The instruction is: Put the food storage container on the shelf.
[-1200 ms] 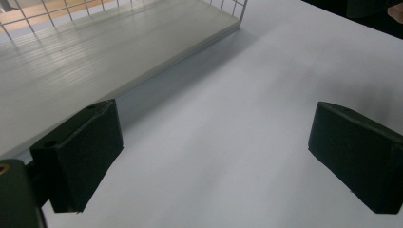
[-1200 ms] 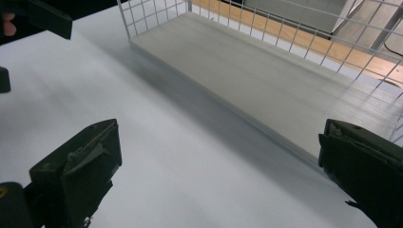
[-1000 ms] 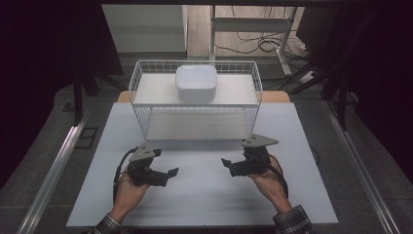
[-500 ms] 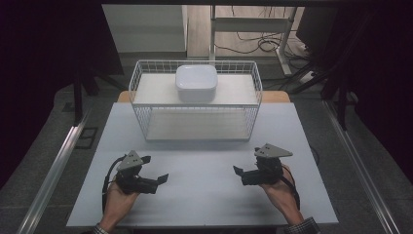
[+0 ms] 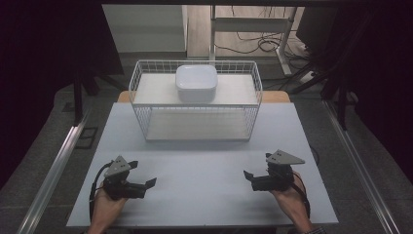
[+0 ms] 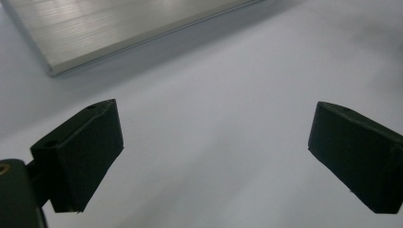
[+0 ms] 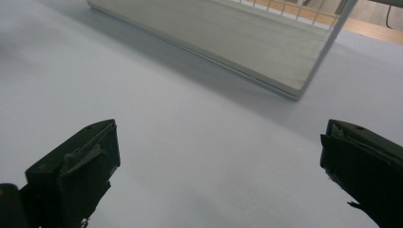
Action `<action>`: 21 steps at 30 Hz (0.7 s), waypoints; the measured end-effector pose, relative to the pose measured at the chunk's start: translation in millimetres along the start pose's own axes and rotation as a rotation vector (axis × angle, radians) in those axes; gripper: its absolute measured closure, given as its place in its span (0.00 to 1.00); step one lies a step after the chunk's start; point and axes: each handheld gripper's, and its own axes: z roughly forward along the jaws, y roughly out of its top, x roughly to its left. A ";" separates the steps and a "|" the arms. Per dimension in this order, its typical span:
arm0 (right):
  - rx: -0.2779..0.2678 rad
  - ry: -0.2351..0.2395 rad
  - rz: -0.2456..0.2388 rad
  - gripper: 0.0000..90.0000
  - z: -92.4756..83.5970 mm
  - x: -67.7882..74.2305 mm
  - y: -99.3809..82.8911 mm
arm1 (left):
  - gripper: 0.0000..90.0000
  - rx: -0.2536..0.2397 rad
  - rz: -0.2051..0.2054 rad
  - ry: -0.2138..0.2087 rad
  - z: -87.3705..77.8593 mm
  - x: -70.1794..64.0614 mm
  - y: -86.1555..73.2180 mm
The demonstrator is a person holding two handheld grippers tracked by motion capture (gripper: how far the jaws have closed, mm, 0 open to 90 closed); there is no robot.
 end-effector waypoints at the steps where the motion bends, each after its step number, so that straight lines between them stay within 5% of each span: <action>1: 0.003 -0.010 0.003 0.00 -2.2 -1.9 -3.2 | 0.04 0.004 0.002 0.008 -2.2 0.6 -2.9; 21: 0.089 -0.046 0.040 0.00 -18.9 -10.6 -40.5 | 0.04 0.043 -0.060 0.032 -20.1 8.2 -34.4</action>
